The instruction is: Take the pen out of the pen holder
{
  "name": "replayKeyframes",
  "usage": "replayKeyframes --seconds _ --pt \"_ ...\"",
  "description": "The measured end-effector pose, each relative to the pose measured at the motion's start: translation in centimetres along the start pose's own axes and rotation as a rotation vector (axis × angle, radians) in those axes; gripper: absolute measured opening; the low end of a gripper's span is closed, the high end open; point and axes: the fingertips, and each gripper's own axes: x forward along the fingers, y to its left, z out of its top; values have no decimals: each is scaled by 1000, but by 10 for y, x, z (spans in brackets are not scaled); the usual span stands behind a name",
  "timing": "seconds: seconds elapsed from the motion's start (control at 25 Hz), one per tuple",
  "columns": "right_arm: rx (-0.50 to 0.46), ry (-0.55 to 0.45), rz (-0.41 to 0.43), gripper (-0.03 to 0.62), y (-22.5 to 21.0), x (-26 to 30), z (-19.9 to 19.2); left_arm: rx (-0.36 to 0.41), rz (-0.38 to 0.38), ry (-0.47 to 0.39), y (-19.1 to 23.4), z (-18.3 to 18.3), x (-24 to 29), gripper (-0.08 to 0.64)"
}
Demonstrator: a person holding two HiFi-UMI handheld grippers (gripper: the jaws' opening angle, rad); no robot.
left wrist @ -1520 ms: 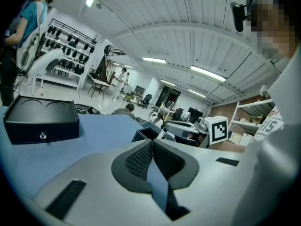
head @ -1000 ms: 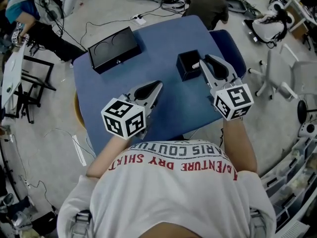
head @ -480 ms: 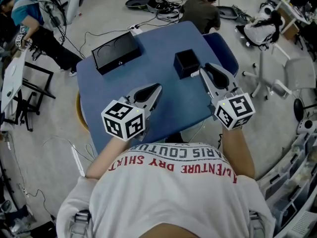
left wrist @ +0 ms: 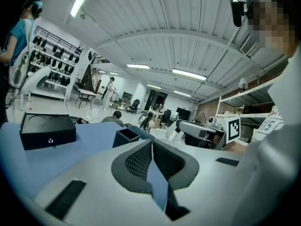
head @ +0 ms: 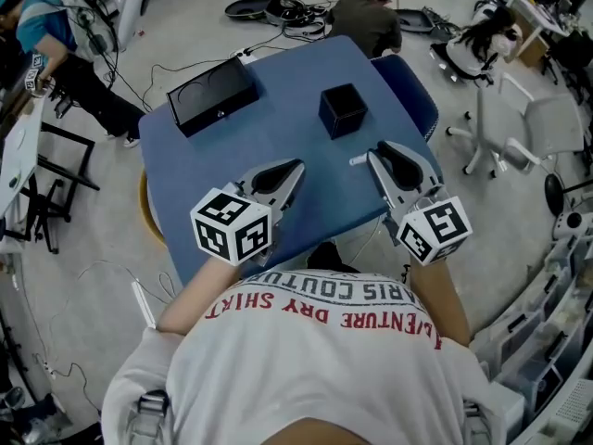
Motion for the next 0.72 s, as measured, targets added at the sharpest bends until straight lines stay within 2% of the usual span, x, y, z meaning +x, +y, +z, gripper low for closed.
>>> replayKeyframes --seconds 0.36,0.72 --pt "45 38 -8 92 9 -20 -25 -5 -31 2 -12 -3 3 32" --pt "49 44 3 92 16 -23 -38 -7 -46 21 -12 -11 5 32"
